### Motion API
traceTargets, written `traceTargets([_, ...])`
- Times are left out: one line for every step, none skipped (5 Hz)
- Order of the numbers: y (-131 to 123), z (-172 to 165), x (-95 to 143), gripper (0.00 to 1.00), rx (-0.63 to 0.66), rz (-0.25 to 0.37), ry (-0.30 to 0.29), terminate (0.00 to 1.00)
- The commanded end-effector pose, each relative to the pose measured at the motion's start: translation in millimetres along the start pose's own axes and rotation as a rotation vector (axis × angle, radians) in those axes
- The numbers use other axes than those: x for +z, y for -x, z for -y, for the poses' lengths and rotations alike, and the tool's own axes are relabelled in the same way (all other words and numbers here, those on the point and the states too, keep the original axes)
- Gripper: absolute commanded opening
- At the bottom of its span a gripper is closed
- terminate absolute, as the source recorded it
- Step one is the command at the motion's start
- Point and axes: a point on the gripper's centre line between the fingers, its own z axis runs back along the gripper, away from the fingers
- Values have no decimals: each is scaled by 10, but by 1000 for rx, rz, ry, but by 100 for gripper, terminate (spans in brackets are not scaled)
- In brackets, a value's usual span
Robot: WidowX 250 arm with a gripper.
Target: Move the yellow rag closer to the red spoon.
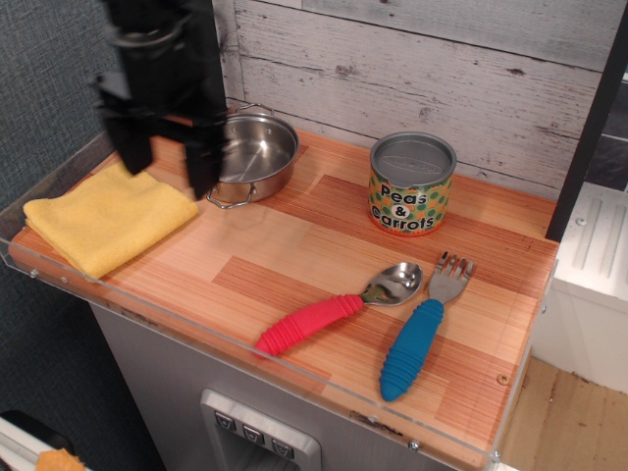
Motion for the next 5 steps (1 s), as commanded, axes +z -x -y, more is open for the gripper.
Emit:
traceTargets([27, -493, -181, 100, 17, -24, -37, 0])
traceTargets([-16, -645, -274, 0, 15, -34, -60, 0])
traceTargets([-57, -739, -359, 0, 35, -44, -83, 0])
traceTargets([-120, -787, -480, 0, -13, -24, -110, 0])
traceTargets([-133, -783, -583, 0, -16, -13, -100, 0])
